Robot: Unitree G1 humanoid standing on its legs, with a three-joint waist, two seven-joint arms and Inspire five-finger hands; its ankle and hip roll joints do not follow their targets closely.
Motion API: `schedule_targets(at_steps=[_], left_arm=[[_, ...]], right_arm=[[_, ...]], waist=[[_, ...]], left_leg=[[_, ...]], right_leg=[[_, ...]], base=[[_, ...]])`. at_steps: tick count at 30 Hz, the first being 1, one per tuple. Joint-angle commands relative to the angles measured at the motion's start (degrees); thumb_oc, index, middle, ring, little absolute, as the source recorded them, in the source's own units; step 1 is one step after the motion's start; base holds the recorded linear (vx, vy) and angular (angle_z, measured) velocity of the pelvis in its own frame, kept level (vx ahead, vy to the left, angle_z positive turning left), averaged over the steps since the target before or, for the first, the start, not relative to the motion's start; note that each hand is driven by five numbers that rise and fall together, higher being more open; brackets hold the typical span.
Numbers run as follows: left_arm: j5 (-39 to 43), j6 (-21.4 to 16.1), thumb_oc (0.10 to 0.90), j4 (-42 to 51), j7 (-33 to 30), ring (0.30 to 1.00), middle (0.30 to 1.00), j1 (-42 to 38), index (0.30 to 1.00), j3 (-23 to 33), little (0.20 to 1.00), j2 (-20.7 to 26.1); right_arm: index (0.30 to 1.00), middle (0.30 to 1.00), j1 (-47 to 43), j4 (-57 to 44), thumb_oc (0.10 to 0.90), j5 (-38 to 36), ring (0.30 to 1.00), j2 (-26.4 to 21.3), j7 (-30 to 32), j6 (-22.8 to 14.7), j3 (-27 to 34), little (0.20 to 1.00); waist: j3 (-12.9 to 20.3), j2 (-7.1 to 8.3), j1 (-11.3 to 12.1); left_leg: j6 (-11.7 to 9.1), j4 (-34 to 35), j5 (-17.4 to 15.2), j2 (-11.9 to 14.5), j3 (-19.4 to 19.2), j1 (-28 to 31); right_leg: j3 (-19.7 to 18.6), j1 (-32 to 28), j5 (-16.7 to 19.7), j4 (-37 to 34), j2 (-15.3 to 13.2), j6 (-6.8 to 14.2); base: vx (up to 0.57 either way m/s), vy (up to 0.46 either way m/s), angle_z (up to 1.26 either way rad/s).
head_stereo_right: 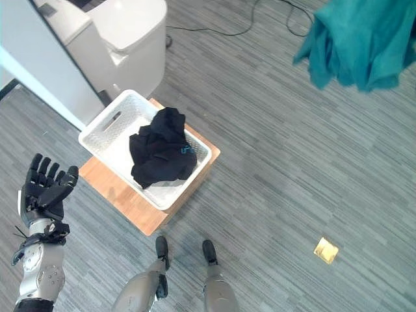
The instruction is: Pick up bed clothes into laundry basket.
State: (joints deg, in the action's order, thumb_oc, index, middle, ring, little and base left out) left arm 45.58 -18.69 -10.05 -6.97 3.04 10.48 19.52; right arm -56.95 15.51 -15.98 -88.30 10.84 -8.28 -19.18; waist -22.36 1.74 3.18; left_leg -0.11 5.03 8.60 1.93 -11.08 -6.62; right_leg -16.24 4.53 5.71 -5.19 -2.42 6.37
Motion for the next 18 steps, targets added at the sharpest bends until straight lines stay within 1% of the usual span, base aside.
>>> schedule_targets(at_steps=[1,2,4,5,6,7,9,11,13,16,18], left_arm=[[0.84,-6.03,0.8,8.51,2.9,0.9,0.9,2.7,0.9,3.01,0.9,6.6],[0.82,-5.83,0.8,8.75,3.2,0.9,0.9,3.48,0.9,2.99,0.9,6.51],[1.03,-4.92,0.8,9.14,4.47,0.9,0.9,4.91,0.9,2.24,0.9,6.57],[1.32,-4.36,0.8,9.04,5.28,0.9,0.9,5.69,0.9,2.24,0.9,6.44],[1.35,-4.36,0.8,9.02,5.3,0.9,0.9,5.71,0.9,2.28,0.9,6.11],[1.71,-4.08,0.8,9.37,5.85,0.9,0.9,6.33,0.9,2.1,0.9,5.25],[1.96,-3.85,0.8,10.63,6.35,0.9,0.9,6.83,0.9,1.61,0.9,3.57],[1.64,-3.78,0.8,11.21,6.09,0.9,0.9,6.85,0.9,1.16,0.9,2.01],[2.76,-3.75,0.8,12.82,6.54,0.9,0.9,7.02,0.9,-0.28,0.9,0.13],[2.51,-3.45,0.8,13.24,6.58,0.9,0.9,7.31,0.9,-1.11,0.9,-0.81],[1.94,-3.33,0.8,13.52,6.43,0.9,0.9,7.02,0.9,-1.74,0.9,-1.51]], right_arm=[[0.3,0.3,-14.77,-1.59,0.4,4.11,0.3,-2.01,0.26,-3.11,-7.93,0.3],[0.3,0.3,-17.15,-2.3,0.4,4.85,0.3,-2.35,0.03,-3.08,-10.24,0.3],[0.3,0.3,-26.72,-3.31,0.4,6.31,0.3,-2.13,-1.39,-2.94,-19.77,0.3],[0.3,0.3,-34.15,-3.47,0.4,7.51,0.3,-2.15,-2.34,-2.55,-27.93,0.3],[0.3,0.3,-36.39,-3.16,0.4,7.42,0.3,-1.89,-2.35,-2.53,-30.17,0.3],[0.3,0.3,-44.95,-4.95,0.4,8.8,0.3,-1.09,-4.14,-2.54,-40.02,0.3],[0.3,0.3,-52.34,-7.65,0.4,9.4,0.3,0.31,-5.36,-3.02,-47.7,0.3],[0.3,0.3,-56.21,-9.29,0.4,9.1,0.3,1.0,-6.07,-3.27,-51.43,0.3],[0.3,0.3,-57.41,-10.34,0.4,8.3,0.3,1.42,-6.58,-3.45,-52.98,0.3],[0.3,0.3,-57.01,-10.6,0.4,8.06,0.3,1.28,-6.82,-3.55,-53.06,0.3],[0.3,0.3,-54.7,-11.47,0.4,7.25,0.3,1.2,-7.35,-3.65,-51.51,0.3]], waist=[[7.3,5.04,1.93],[7.23,5.48,2.1],[7.27,6.2,2.06],[7.31,6.4,1.84],[7.36,6.12,1.66],[7.26,5.86,1.33],[6.87,5.29,1.18],[6.66,4.81,1.27],[6.23,4.75,1.52],[5.91,4.65,1.66],[5.44,4.39,1.79]], left_leg=[[-5.51,-0.03,-5.43,0.95,-1.64,0.62],[-5.52,-0.03,-5.37,0.98,-1.55,0.47],[-5.52,-0.03,-5.25,0.99,-1.4,0.21],[-5.52,-0.03,-5.18,0.98,-1.26,-0.01],[-5.52,-0.03,-5.17,0.97,-1.27,-0.05],[-5.49,-0.03,-5.14,0.93,-1.19,-0.29],[-5.45,-0.03,-5.07,1.03,-1.26,-0.62],[-5.39,-0.03,-5.05,1.07,-1.17,-0.91],[-5.32,-0.03,-5.0,0.99,-1.0,-1.3],[-5.32,-0.03,-4.92,0.98,-0.88,-1.47],[-5.34,-0.03,-4.83,1.06,-0.64,-1.67]], right_leg=[[-0.13,-1.45,-13.03,5.52,-1.99,1.7],[-0.07,-1.4,-12.94,5.54,-1.98,1.67],[0.12,-1.34,-12.82,5.48,-2.0,1.68],[0.16,-1.23,-12.72,5.53,-2.02,1.72],[0.15,-1.19,-12.73,5.53,-2.04,1.72],[0.17,-0.9,-12.6,5.65,-1.99,1.79],[0.15,-0.6,-12.41,5.68,-2.03,1.78],[0.28,-0.36,-12.36,5.69,-2.08,1.8],[0.46,-0.08,-12.18,5.68,-2.07,1.79],[0.59,0.11,-12.07,5.77,-2.07,1.8],[0.72,0.27,-11.96,5.81,-2.13,1.8]], base=[[-0.01,-0.003,0.14],[-0.01,0.0,0.13],[-0.02,0.001,0.1],[-0.02,0.001,0.06],[-0.02,0.004,0.11],[-0.02,0.008,0.1],[-0.02,0.004,0.05],[-0.02,0.001,-0.05],[-0.02,0.001,-0.05],[0.0,0.0,0.0],[0.0,0.0,0.0]])
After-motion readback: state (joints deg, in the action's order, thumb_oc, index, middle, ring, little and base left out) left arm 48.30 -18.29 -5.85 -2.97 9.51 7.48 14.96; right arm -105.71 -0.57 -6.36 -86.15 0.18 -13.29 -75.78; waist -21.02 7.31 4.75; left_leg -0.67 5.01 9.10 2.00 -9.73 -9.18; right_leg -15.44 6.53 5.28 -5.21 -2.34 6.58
